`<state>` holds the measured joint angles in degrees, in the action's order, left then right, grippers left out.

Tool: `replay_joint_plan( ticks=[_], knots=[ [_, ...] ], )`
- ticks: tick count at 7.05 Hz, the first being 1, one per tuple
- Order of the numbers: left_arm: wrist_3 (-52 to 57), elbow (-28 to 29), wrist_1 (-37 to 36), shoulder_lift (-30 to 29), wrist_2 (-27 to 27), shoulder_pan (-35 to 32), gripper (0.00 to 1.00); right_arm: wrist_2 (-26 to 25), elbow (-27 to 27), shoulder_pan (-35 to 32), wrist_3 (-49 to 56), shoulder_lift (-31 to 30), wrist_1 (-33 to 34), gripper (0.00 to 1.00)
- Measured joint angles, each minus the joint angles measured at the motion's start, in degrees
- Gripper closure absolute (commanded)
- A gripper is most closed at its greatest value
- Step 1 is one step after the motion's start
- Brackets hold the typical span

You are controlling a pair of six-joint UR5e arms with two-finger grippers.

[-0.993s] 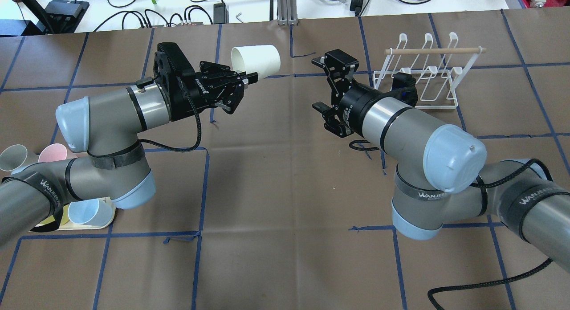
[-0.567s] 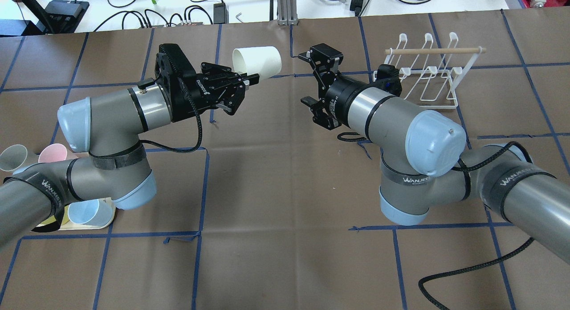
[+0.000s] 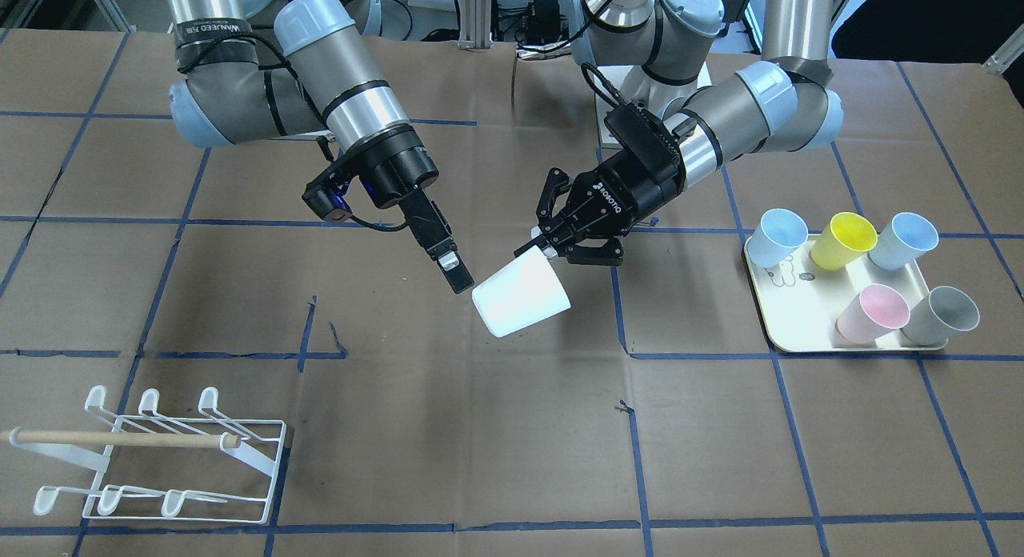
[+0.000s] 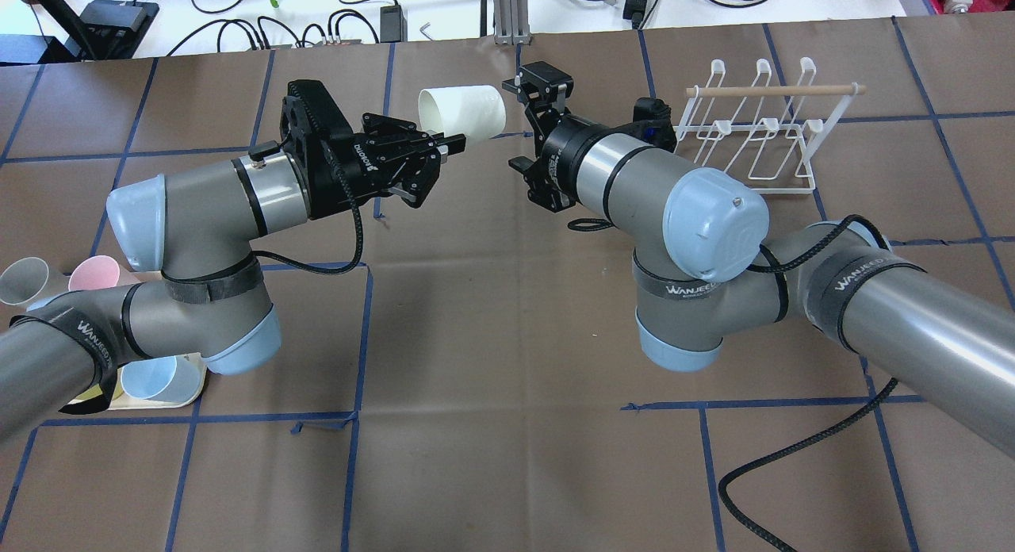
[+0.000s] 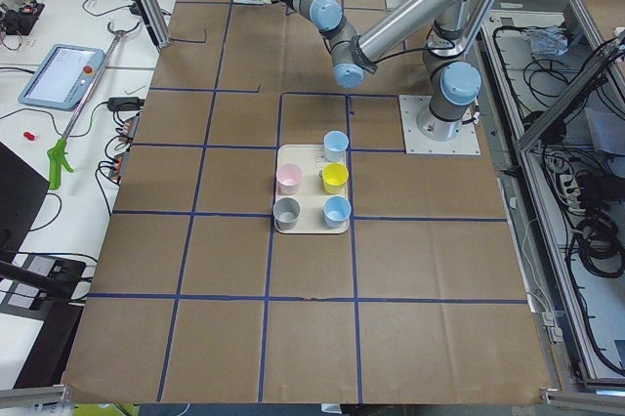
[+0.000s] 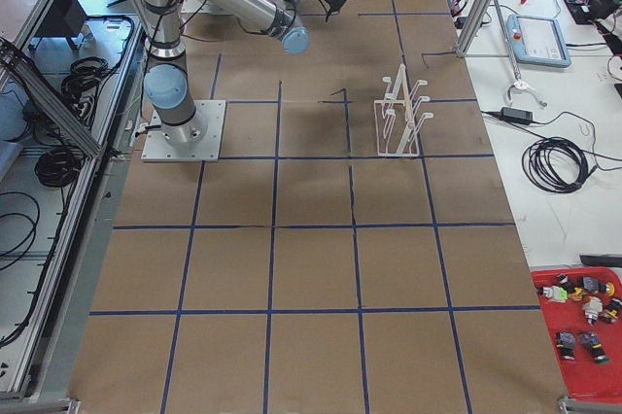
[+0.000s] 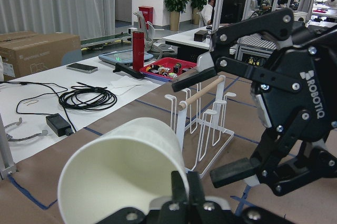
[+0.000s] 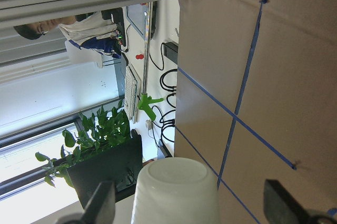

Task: Transfer IKEA cup to right arm and place on rack

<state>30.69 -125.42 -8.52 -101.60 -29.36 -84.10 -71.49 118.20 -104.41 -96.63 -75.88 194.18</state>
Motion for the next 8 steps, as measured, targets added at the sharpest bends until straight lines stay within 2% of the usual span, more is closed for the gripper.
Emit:
replay_joint_plan(
  ticks=[3, 8],
  knots=[
    [-0.01, 0.07, 0.0, 0.03, 0.0, -0.01, 0.99, -3.37, -2.64, -2.53, -1.47, 1.67, -0.14, 0.0],
    [-0.11, 0.17, 0.08, 0.0, -0.08, -0.01, 0.99, -4.2, -5.47, -3.74, -1.8, 4.14, -0.12, 0.0]
  ],
)
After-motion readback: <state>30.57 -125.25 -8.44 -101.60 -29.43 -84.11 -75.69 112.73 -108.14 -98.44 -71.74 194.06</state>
